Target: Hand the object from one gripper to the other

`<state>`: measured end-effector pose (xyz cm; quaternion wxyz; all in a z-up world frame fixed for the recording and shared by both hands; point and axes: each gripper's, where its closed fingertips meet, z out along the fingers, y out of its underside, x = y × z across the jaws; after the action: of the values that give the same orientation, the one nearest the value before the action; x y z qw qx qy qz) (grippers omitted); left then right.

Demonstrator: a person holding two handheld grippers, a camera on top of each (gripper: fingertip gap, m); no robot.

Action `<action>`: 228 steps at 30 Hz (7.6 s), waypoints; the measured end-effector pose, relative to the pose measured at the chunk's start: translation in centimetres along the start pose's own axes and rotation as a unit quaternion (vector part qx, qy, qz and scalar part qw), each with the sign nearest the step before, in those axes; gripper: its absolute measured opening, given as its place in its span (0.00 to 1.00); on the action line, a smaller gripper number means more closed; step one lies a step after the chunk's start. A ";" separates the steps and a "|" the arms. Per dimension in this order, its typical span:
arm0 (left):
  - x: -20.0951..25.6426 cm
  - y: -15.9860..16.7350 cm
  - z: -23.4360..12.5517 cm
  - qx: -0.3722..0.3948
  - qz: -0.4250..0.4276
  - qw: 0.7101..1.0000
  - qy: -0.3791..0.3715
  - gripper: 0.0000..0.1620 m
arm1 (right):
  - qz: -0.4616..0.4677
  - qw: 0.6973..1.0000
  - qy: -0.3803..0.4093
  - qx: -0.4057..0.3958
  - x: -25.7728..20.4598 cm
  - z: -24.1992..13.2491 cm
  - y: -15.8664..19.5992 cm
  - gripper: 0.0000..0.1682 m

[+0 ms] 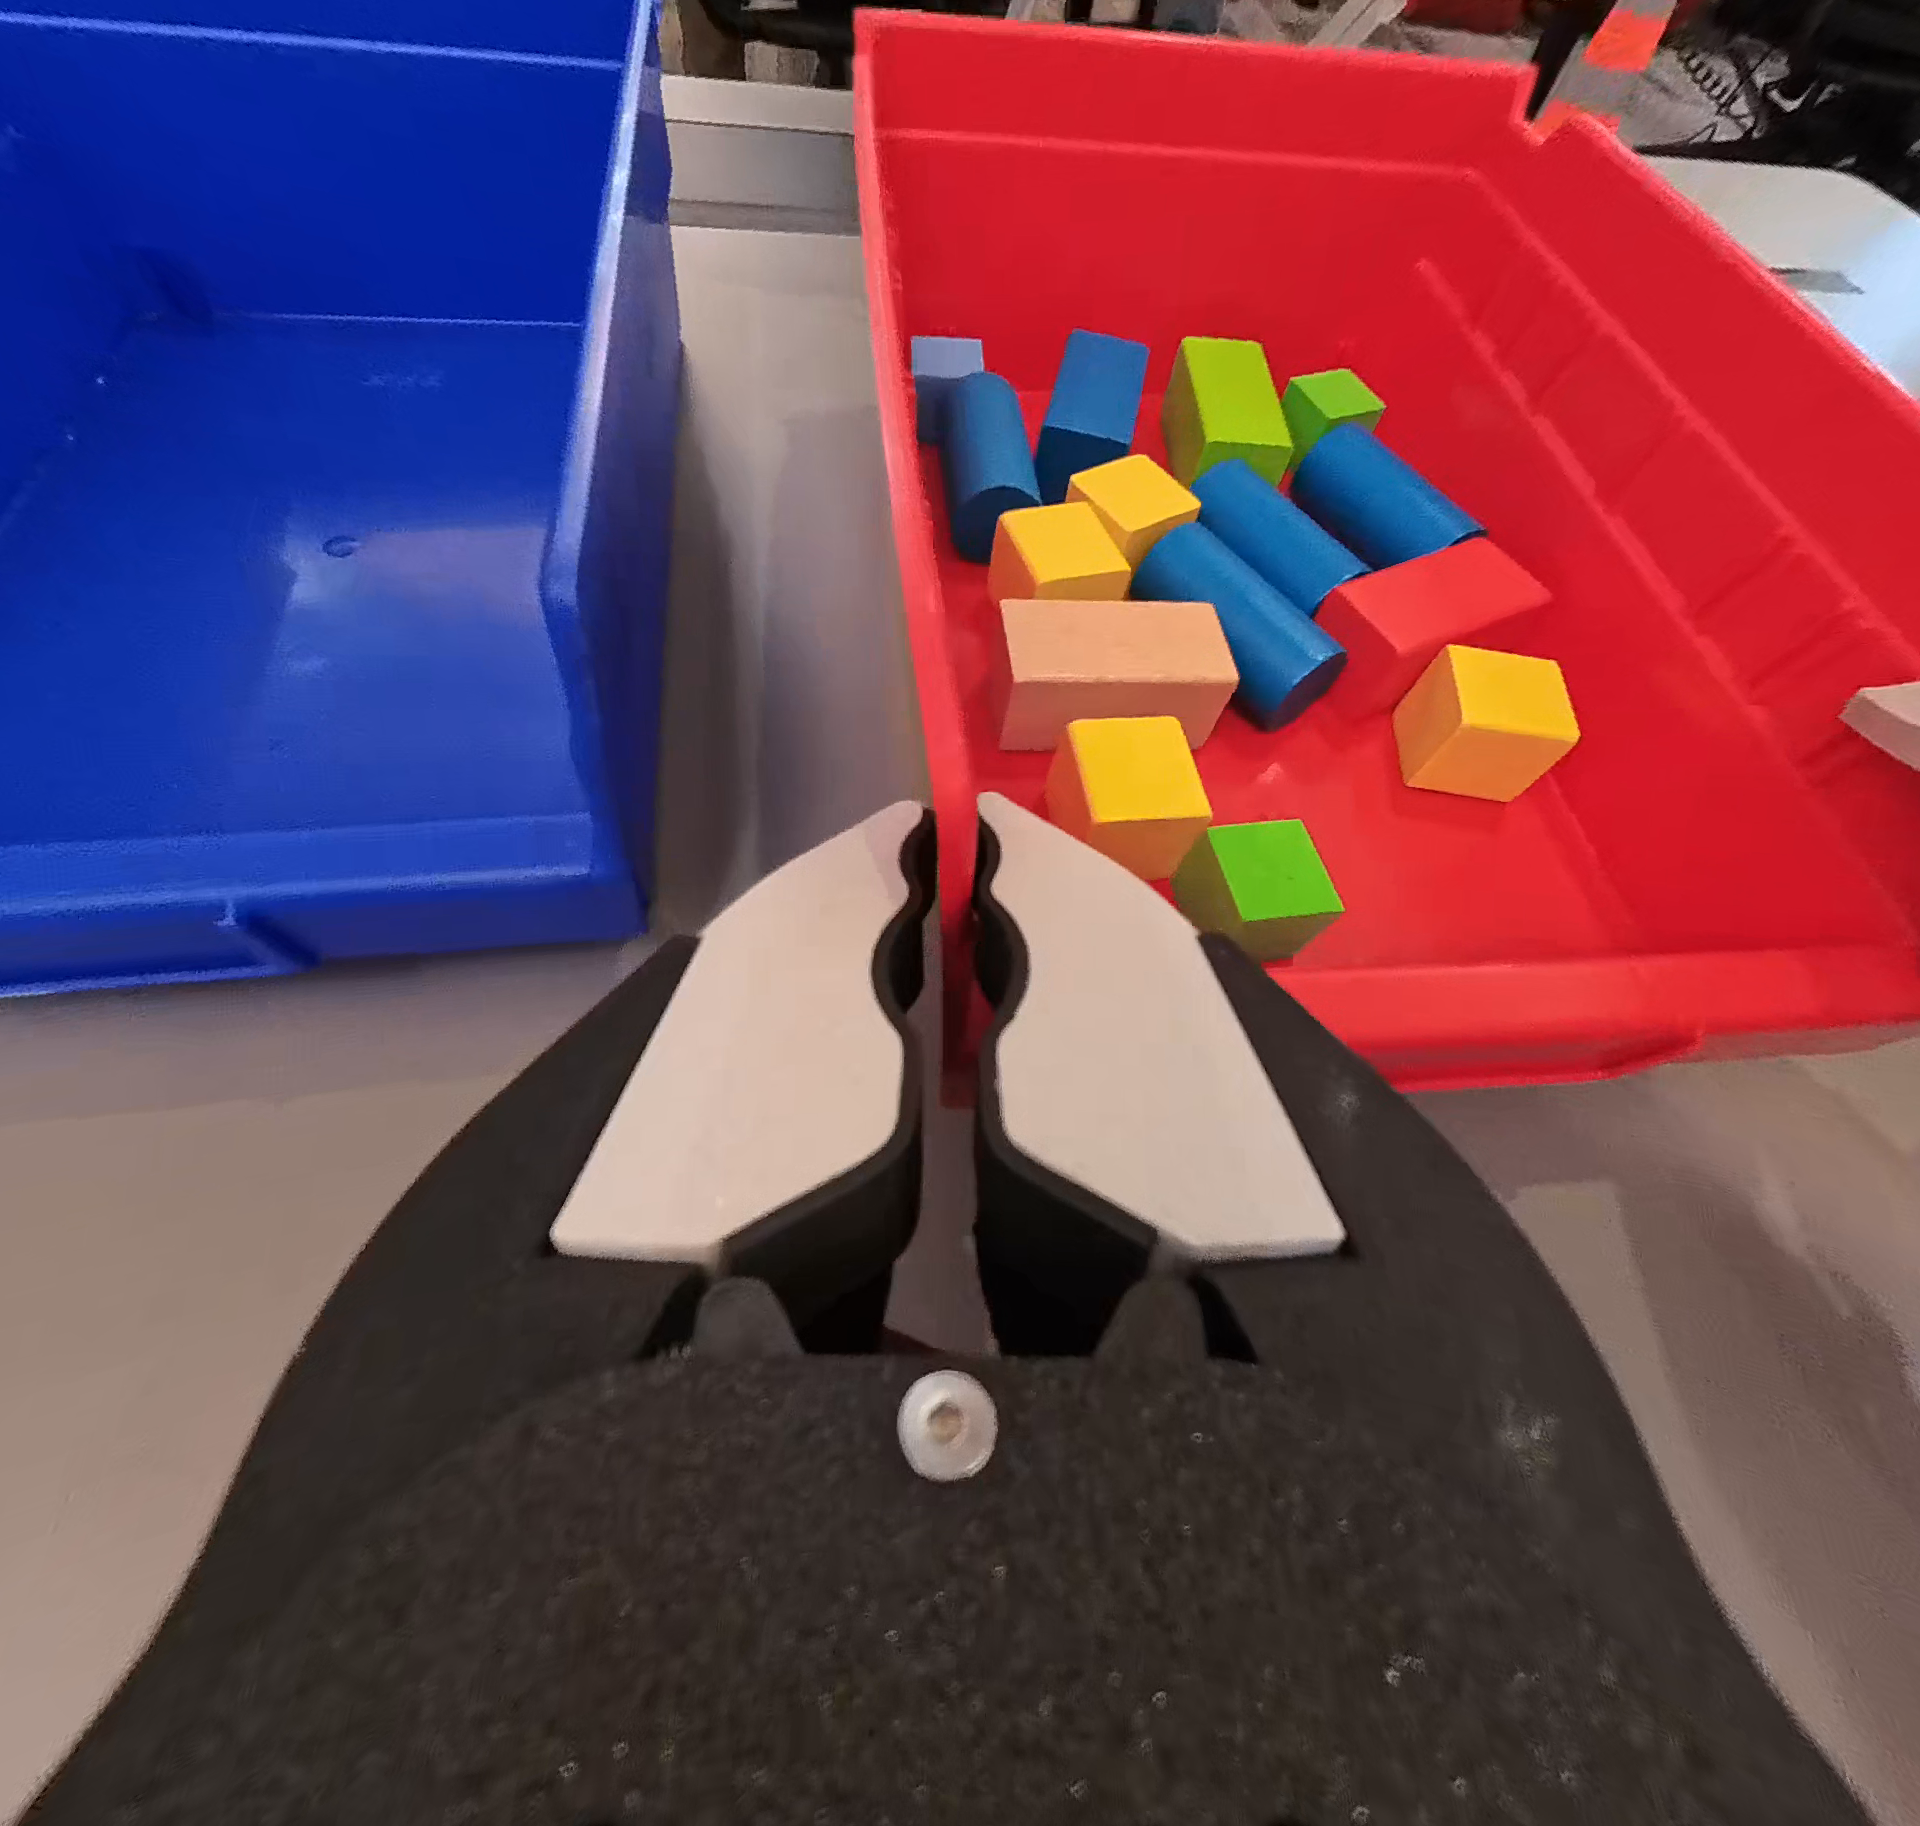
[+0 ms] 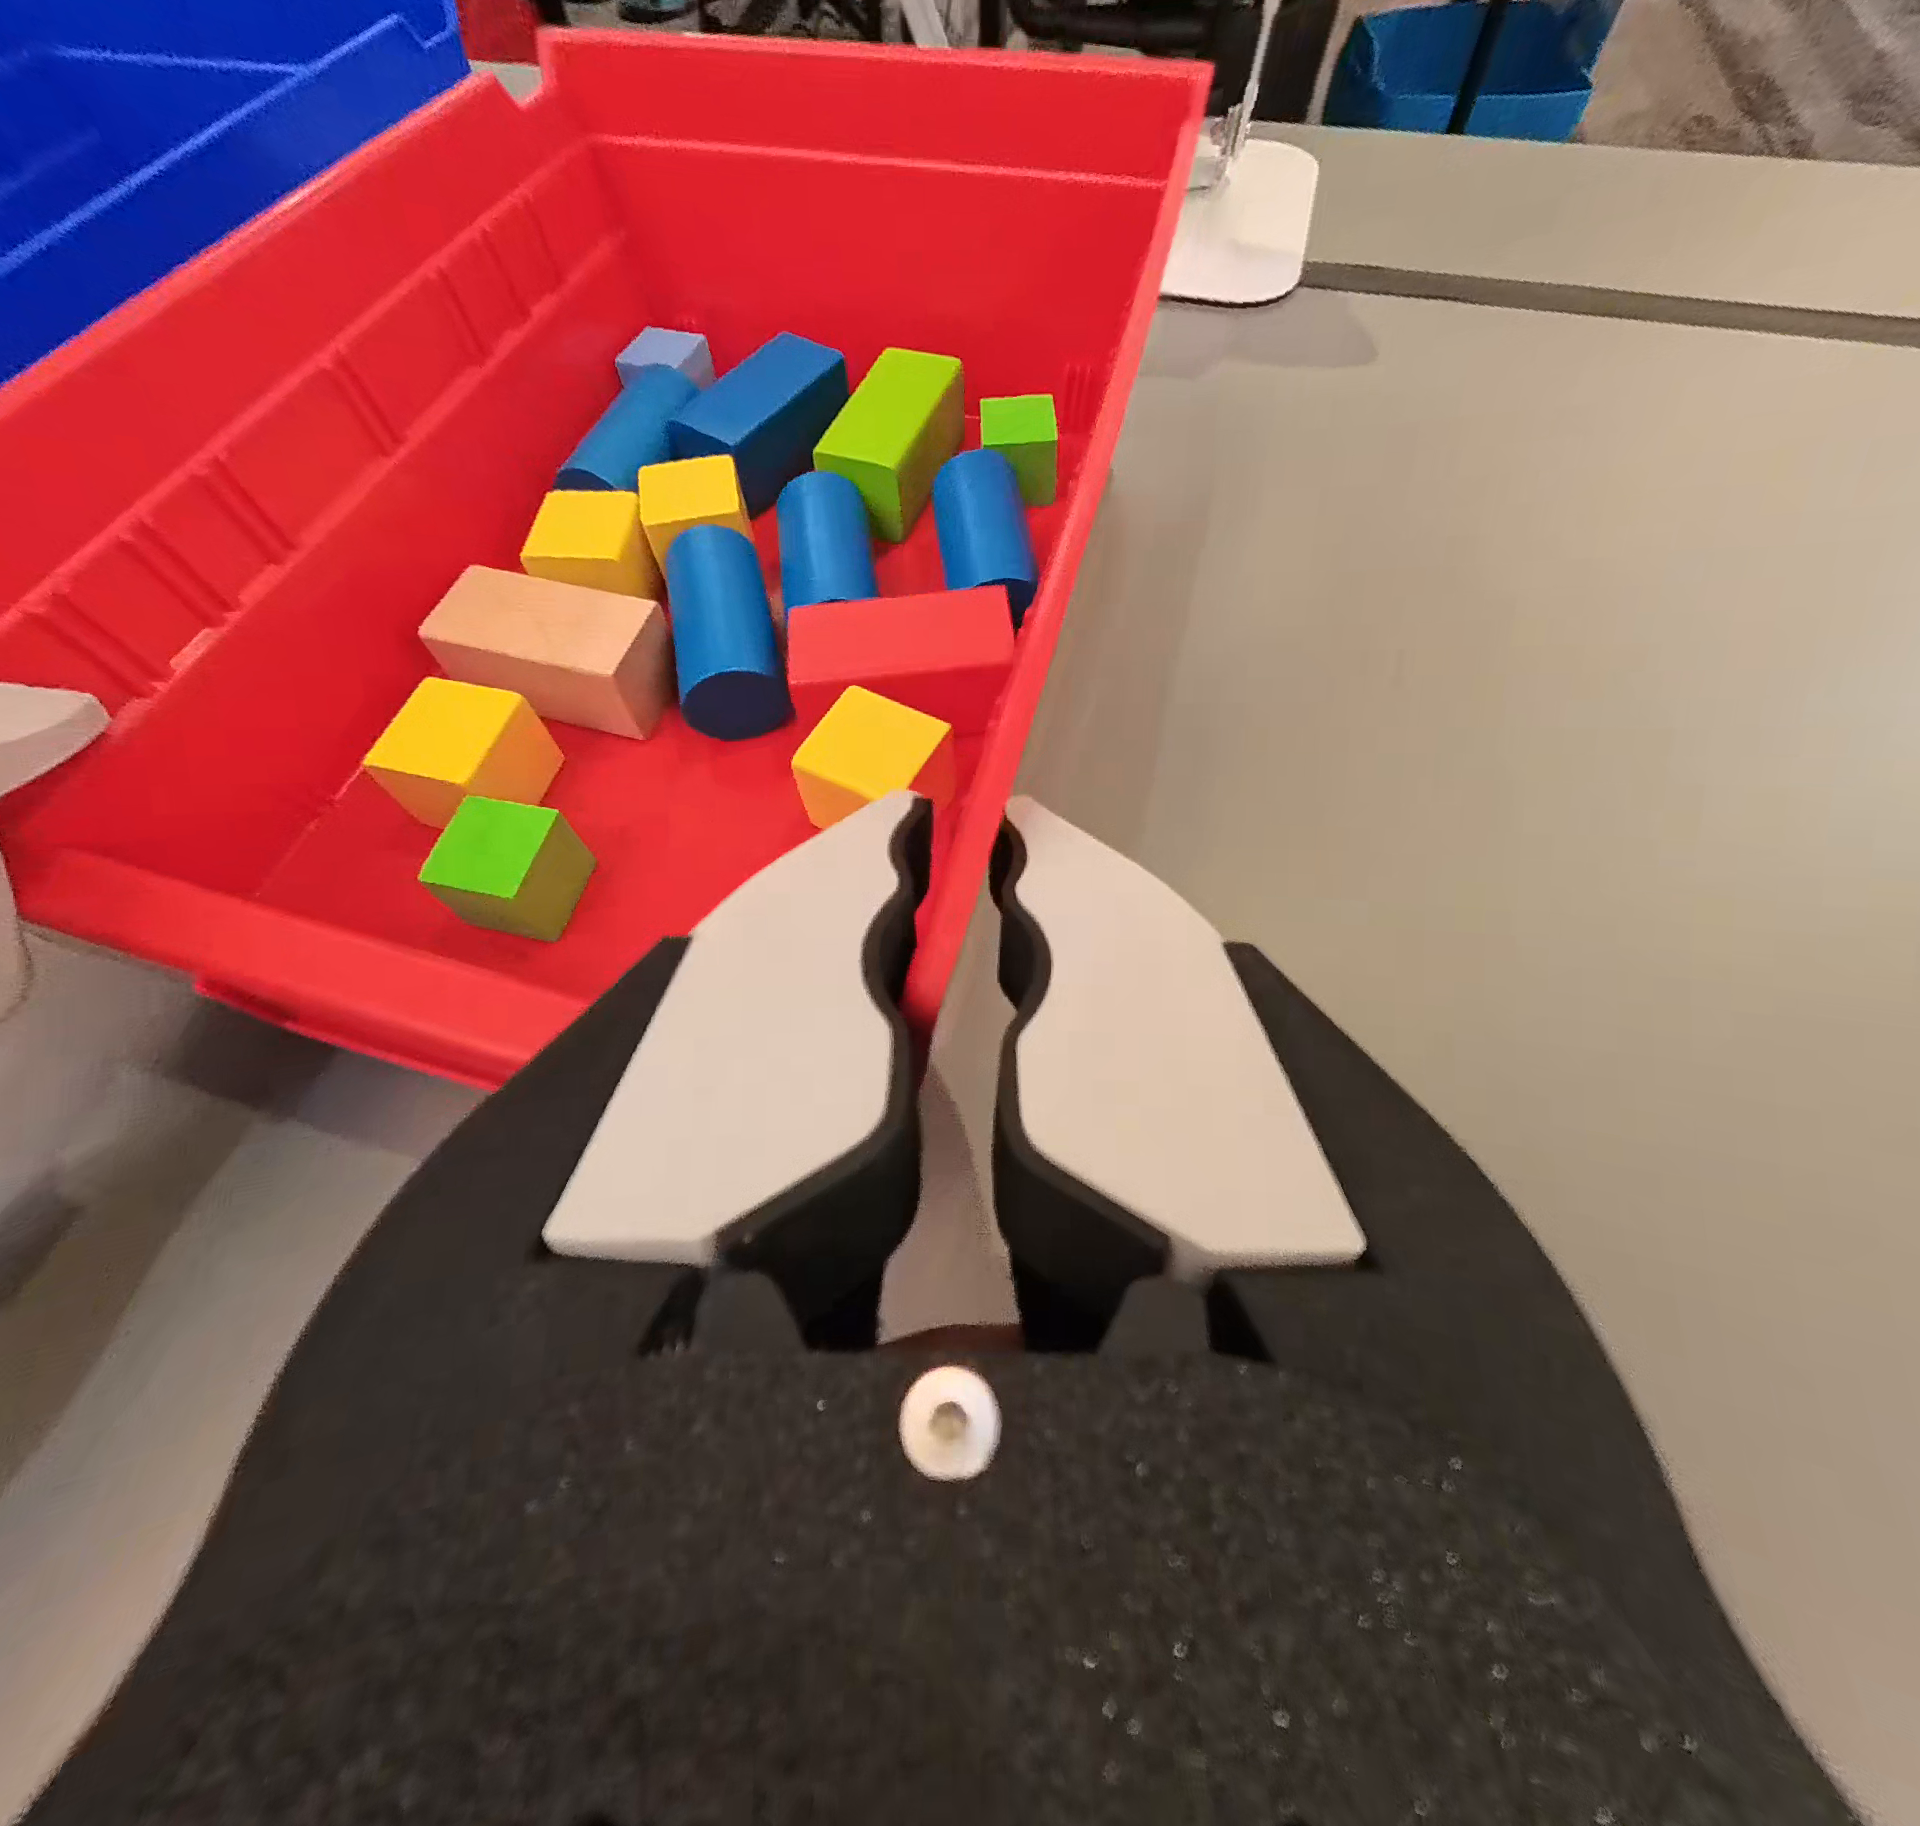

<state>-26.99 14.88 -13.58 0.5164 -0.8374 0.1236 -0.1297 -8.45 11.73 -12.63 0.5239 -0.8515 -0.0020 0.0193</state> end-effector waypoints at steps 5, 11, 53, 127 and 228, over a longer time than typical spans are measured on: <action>0.6 -1.1 -2.8 0.007 -0.022 0.997 0.077 0.14 | -0.010 0.999 -0.032 0.009 0.6 -1.0 0.0 0.12; -12.4 -2.4 -10.2 0.035 -0.009 0.999 -0.011 0.25 | -0.118 0.985 -0.073 0.098 0.7 -7.2 0.3 0.17; -14.2 -6.4 -29.1 0.146 0.062 0.967 -0.199 0.02 | -0.052 0.976 -0.150 0.147 -23.8 -13.6 -6.2 0.03; 0.3 -1.7 1.7 -0.019 -0.031 0.999 0.016 0.03 | 0.034 0.998 0.058 -0.013 0.9 -0.4 0.7 0.03; -11.4 -3.3 11.5 -0.413 0.377 0.814 0.159 0.30 | 0.067 0.995 0.010 0.067 19.9 -11.8 4.8 0.20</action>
<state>-33.44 29.72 -16.63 0.1036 -0.8275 0.5518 0.0074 11.75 -0.50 -12.18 0.5776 -0.8127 0.0617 0.0460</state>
